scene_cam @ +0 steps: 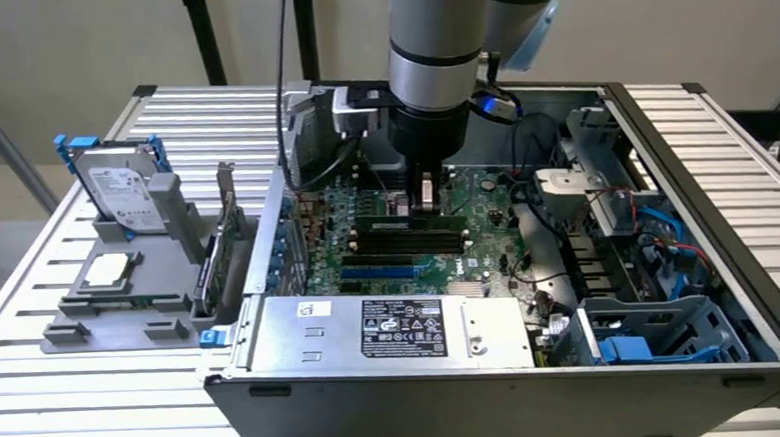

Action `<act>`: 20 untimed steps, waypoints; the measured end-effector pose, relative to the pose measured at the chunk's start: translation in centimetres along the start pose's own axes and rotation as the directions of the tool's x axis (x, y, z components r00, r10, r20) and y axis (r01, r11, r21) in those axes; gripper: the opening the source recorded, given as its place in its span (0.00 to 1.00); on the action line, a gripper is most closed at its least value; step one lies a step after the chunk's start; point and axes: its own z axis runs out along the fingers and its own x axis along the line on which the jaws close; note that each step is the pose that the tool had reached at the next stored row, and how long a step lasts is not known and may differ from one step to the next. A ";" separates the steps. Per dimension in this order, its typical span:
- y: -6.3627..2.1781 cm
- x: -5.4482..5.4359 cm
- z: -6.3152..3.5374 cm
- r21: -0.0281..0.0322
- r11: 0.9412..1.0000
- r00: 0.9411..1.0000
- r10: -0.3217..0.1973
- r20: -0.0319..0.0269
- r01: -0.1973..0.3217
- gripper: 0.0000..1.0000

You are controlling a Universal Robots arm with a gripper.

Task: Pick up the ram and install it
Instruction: 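Insert the ram into the slot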

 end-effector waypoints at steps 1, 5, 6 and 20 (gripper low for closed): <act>-0.03 0.0 0.18 0.000 1.000 1.000 0.000 0.000 0.000 0.13; -0.27 0.0 0.93 0.001 1.000 1.000 0.000 0.000 0.000 0.13; -0.34 0.0 1.11 0.001 1.000 1.000 0.000 0.000 0.000 0.13; -0.51 -0.7 2.06 0.001 1.000 1.000 0.000 -0.011 0.000 0.13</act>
